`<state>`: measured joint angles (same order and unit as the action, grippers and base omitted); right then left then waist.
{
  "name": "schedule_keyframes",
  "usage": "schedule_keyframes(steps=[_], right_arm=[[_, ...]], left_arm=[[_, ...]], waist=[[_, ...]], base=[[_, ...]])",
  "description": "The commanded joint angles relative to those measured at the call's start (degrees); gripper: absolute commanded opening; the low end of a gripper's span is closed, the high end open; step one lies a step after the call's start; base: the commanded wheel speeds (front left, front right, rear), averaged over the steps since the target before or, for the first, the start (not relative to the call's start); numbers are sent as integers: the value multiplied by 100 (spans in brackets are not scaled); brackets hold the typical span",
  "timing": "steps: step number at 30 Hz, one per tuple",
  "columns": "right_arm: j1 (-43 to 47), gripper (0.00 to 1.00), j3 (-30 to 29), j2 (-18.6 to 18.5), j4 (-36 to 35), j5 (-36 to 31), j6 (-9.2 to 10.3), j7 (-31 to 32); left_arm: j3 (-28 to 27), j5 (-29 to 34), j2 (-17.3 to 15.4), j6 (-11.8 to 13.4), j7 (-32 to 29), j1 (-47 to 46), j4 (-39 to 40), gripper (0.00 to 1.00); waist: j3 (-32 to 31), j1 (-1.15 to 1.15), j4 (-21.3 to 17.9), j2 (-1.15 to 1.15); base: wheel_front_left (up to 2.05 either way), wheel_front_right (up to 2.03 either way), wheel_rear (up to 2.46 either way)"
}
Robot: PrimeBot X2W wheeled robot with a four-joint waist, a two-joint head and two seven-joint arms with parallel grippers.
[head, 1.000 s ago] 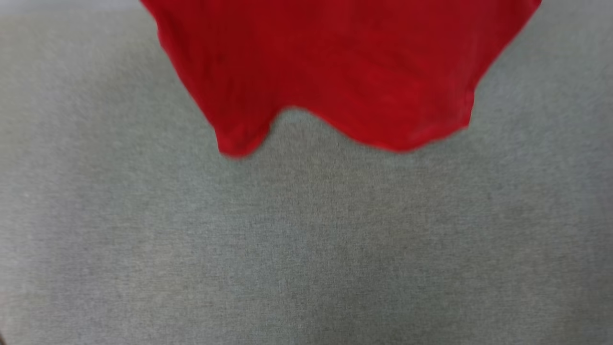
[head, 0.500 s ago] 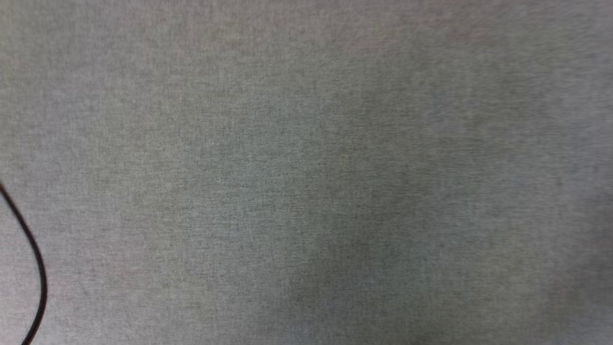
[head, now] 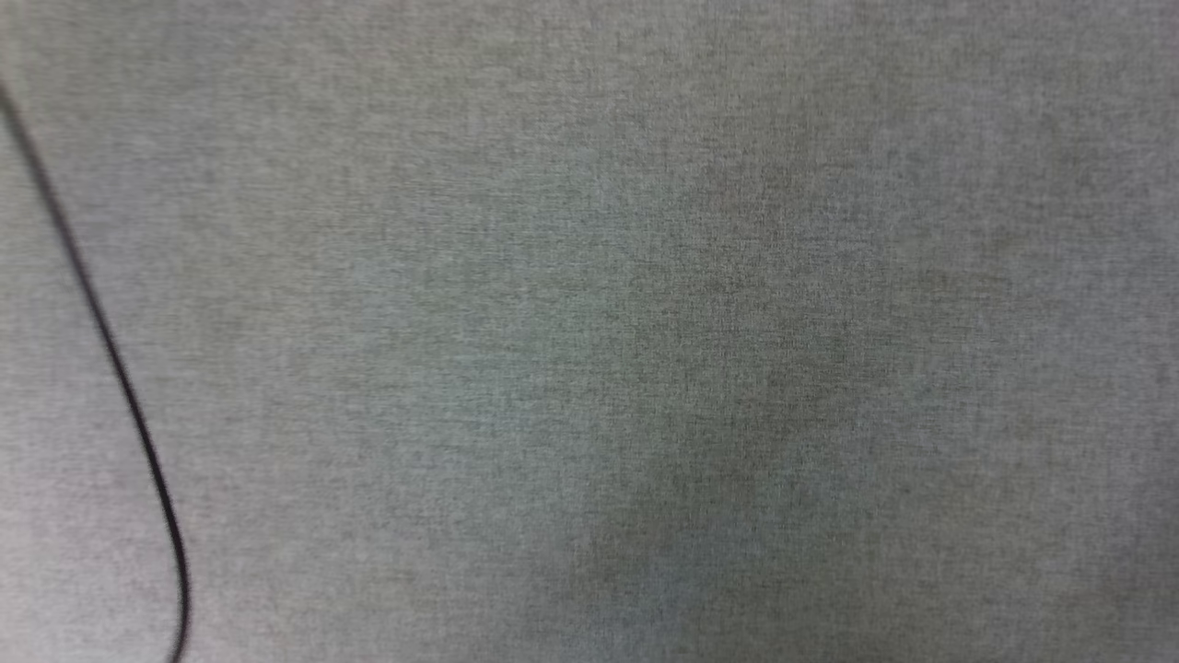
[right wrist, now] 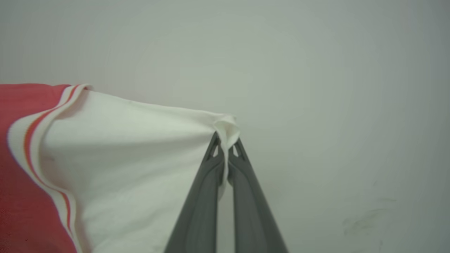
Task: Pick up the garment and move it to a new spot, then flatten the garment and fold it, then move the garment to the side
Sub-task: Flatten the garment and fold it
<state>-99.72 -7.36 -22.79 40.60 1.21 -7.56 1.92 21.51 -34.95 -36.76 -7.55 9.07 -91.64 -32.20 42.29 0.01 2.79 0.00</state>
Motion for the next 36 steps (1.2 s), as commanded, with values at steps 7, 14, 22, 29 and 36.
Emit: schedule_keyframes(steps=[7, 14, 22, 29, 36], right_arm=[[1118, 0, 144, 22, 375, 435, 13, -376], [2537, 0, 453, 43, 238, 1048, 13, -461], [4520, 0, 894, -206, -378, 2096, 13, -249], [6348, 0, 1448, -717, -1232, 2749, 12, 10], [7693, 0, 2094, -1284, -1867, 3134, 12, 339]], left_arm=[[543, -328, 149, 14, 452, 1250, -64, 0], [645, -552, 186, 21, 591, 2768, 154, 0], [619, -844, 182, 271, 616, 4817, 779, 0], [852, -970, 150, 502, 584, 6277, 1246, 0], [1063, -1019, -46, 718, 503, 7358, 1464, 0]], waist=[[-471, -1, 58, 0], [-1197, -1, -27, 0], [-1977, -1, -98, 0], [-2497, -1, -114, 0], [-2976, -1, -195, 0]], base=[[0, 0, 0], [0, 0, 0], [0, 0, 0], [0, 0, 0], [0, 0, 0]])
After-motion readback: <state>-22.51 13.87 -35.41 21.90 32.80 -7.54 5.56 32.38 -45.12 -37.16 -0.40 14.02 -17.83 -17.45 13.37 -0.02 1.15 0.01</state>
